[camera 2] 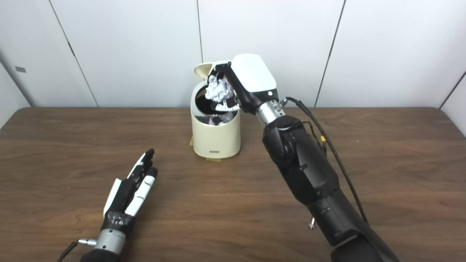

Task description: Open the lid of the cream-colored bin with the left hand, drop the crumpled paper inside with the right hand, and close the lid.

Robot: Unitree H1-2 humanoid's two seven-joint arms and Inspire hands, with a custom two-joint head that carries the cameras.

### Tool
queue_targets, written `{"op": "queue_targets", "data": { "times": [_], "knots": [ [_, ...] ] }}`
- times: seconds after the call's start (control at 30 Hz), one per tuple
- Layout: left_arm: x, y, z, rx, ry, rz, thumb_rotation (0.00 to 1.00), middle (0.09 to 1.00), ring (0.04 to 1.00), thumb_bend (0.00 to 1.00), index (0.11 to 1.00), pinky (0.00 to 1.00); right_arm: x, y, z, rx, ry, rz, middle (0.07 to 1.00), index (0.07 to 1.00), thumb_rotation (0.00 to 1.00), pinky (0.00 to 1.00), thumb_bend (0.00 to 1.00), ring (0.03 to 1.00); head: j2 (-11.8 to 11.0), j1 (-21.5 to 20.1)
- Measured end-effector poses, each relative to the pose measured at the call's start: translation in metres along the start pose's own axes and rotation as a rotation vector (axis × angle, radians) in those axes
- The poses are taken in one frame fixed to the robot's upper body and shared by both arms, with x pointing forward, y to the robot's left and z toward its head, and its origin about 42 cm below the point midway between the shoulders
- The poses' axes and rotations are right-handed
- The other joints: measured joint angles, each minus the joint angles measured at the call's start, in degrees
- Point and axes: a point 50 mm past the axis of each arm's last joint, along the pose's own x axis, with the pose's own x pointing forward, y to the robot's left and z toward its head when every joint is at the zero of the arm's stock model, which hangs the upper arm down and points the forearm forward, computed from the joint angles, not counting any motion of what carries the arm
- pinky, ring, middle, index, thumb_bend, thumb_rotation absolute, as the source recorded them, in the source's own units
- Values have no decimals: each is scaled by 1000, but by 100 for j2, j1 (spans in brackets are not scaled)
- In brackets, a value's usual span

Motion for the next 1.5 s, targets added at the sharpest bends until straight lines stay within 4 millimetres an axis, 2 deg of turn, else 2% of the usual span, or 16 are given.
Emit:
{"op": "queue_targets", "data": {
  "times": [0.17, 0.33, 0.43, 0.53, 0.67, 0.73, 0.77, 0.83, 0.9, 1.0, 1.03, 1.07, 1.1, 1.2, 1.3, 1.5],
  "knots": [
    [1, -2, 1, 7, -1, 2, 789, 995, 1000, 610, 1000, 1000, 0, 9, -4, -6, 13, -6, 523, 531, 0, 284, 491, 391, 9, -9],
    [3, -4, 2, 5, -3, 0, 773, 998, 1000, 597, 1000, 1000, 0, 13, -6, -12, 18, -5, 508, 560, 0, 351, 494, 391, 0, -9],
    [4, -6, 2, -2, -1, 0, 763, 1000, 1000, 587, 1000, 1000, 0, 15, -7, -11, 30, 5, 518, 568, 0, 299, 490, 407, 9, 0],
    [4, -8, 3, -10, 3, 2, 758, 1000, 1000, 584, 1000, 1000, 0, 18, -7, -14, 43, 20, 525, 500, 0, 235, 514, 390, 9, 26],
    [5, -8, 3, -13, 4, 6, 751, 997, 1000, 591, 1000, 1000, 0, 20, -6, -14, 49, 26, 453, 522, 0, 250, 519, 446, 18, 26],
    [5, -7, 3, -15, 4, 7, 747, 996, 1000, 594, 1000, 1000, 0, 20, -6, -10, 51, 33, 449, 527, 0, 274, 519, 451, 18, 26],
    [5, -7, 3, -15, 4, 7, 751, 998, 1000, 595, 1000, 1000, 0, 20, -7, -10, 53, 39, 503, 546, 0, 310, 513, 403, 26, 18],
    [5, -7, 3, -15, 4, 7, 756, 1000, 1000, 593, 1000, 1000, 0, 20, -7, -10, 59, 44, 509, 551, 0, 307, 512, 393, 18, 9],
    [5, -7, 3, -15, 6, 6, 759, 1000, 1000, 586, 1000, 1000, 1, 20, -7, -7, 64, 48, 464, 529, 0, 285, 518, 440, 18, 9],
    [5, -8, 3, -13, 8, 5, 762, 1000, 1000, 592, 1000, 1000, 1, 20, -7, -7, 66, 48, 634, 625, 0, 334, 528, 457, 18, 9],
    [5, -8, 3, -12, 8, 5, 767, 1000, 1000, 596, 1000, 1000, 1, 20, -7, -9, 66, 48, 679, 641, 49, 340, 755, 483, 18, 9],
    [5, -8, 3, -12, 8, 5, 768, 1000, 1000, 596, 1000, 1000, 1, 20, -7, -13, 67, 49, 708, 654, 80, 342, 875, 501, 18, 9],
    [5, -8, 3, -11, 8, 5, 770, 1000, 1000, 601, 1000, 1000, 1, 20, -7, -16, 68, 49, 732, 669, 104, 332, 950, 507, 18, 9],
    [5, -8, 3, -12, 8, 5, 769, 1000, 1000, 598, 1000, 1000, 1, 20, -7, -18, 69, 49, 768, 696, 135, 370, 996, 573, 18, 9],
    [5, -8, 3, -11, 8, 6, 768, 1000, 1000, 600, 1000, 1000, 1, 18, -6, -19, 70, 47, 794, 725, 172, 471, 1000, 679, 9, 9],
    [5, -8, 3, -13, 8, 6, 769, 1000, 1000, 593, 1000, 1000, 1, 17, -6, -41, 73, 55, 801, 741, 214, 540, 1000, 740, 35, 9]
  ]
}}
